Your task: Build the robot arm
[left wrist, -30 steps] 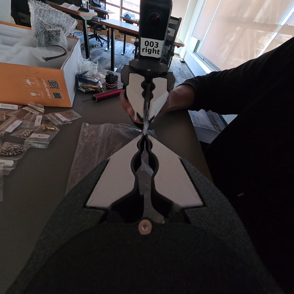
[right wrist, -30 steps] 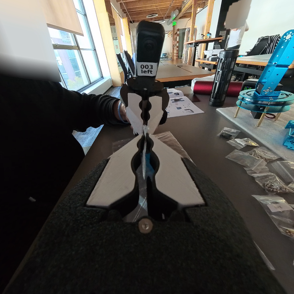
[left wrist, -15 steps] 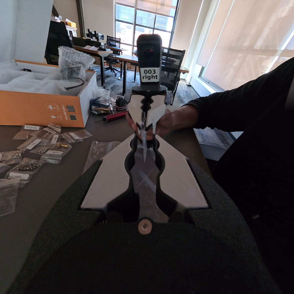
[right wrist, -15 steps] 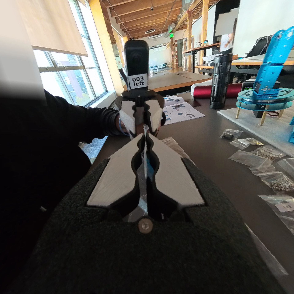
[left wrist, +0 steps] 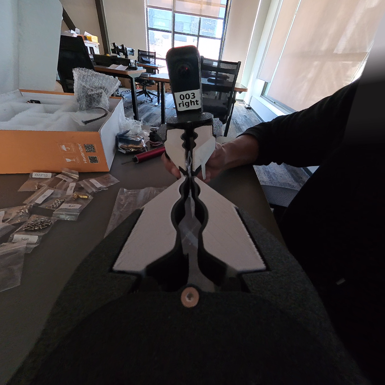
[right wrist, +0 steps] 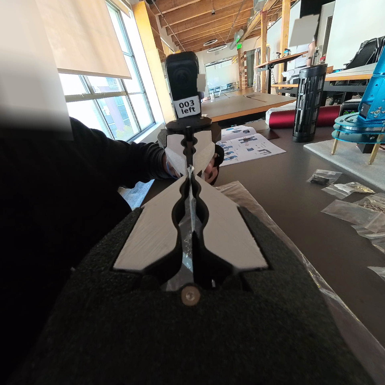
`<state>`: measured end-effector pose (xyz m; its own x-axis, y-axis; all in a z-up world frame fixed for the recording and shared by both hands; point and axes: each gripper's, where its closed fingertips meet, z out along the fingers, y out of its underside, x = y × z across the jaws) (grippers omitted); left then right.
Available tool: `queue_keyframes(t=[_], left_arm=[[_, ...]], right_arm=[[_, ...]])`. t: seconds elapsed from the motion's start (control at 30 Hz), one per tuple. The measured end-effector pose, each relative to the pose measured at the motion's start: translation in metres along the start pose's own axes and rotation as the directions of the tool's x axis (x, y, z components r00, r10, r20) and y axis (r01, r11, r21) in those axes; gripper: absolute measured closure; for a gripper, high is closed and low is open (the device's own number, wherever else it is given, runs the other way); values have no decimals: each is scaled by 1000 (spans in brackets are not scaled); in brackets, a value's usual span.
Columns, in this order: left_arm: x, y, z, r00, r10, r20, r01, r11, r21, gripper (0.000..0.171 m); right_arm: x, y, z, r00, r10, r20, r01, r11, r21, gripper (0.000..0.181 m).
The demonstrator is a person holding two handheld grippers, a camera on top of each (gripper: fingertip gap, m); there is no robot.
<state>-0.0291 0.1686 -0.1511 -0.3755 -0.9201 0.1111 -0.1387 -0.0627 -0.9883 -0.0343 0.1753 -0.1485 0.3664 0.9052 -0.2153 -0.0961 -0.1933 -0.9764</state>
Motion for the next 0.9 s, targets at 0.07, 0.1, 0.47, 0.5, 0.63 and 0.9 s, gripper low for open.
queue_keyframes(t=[0.07,0.1,0.47,0.5,0.63,0.9], left_arm=[[0,0,0,1000,-6,0,6,1000,1,171],[-1,1,0,1000,-13,-2,13,1000,-3,171],[4,-2,-2,999,29,-22,-29,999,-21,171],[4,-3,-3,999,36,-18,-37,999,-19,171],[-2,0,-6,997,73,3,-73,996,-46,171],[-49,-7,-26,991,-23,133,28,999,-36,171]], right_arm=[[1,1,0,1000,-8,-6,8,1000,-5,181],[1,2,0,1000,-14,-11,14,1000,-11,181],[-4,-2,-3,999,-47,14,48,997,-67,181],[-4,-3,-3,999,-40,18,41,997,-62,181],[2,0,-6,999,-36,-1,36,996,-78,181],[56,-38,-58,970,11,-242,-2,999,39,177]])
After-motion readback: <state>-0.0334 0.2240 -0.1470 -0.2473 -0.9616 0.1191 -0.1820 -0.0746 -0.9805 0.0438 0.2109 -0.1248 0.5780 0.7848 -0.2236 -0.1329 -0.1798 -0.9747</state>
